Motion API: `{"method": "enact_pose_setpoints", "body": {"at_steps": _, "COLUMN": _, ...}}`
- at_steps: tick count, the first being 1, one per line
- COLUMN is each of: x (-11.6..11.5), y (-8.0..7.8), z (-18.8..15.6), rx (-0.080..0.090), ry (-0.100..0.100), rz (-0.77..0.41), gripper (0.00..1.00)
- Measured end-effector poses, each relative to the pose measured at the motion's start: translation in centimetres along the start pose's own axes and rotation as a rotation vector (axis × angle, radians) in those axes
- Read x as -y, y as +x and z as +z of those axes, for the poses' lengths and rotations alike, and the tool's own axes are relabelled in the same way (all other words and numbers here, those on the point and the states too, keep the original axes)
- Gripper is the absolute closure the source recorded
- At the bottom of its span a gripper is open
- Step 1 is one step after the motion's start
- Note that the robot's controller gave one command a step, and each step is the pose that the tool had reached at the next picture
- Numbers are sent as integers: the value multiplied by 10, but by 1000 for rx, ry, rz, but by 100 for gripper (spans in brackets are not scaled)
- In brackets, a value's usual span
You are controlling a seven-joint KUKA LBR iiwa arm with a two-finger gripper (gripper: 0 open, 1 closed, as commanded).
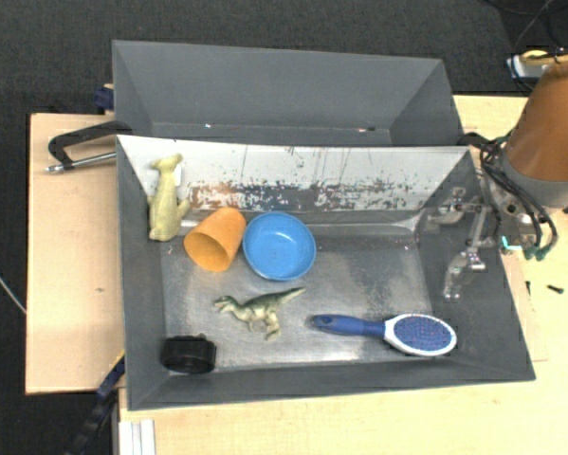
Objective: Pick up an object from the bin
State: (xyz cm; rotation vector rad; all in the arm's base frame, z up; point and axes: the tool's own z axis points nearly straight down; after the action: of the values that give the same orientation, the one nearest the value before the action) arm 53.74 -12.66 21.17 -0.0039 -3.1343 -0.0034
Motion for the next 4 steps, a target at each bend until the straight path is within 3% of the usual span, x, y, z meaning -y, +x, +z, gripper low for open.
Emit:
{"method": "enact_pose_setpoints", "body": {"at_steps": 1, "x": 7, "y": 34, "z": 116, "rx": 11, "ry": 1, "rz": 47, "gripper": 0}}
{"method": "enact_pose_setpoints", "body": {"at_steps": 2, "x": -3, "y": 32, "z": 121, "rx": 25, "ry": 7, "rz": -60, "gripper": 0}}
{"method": "enact_pose_setpoints", "body": {"at_steps": 3, "x": -3, "y": 37, "z": 119, "rx": -4, "ry": 3, "rz": -63, "gripper": 100}}
{"method": "enact_pose_setpoints", "body": {"at_steps": 4, "x": -2, "y": 33, "z": 9, "rx": 22, "ry": 6, "rz": -58, "gripper": 100}}
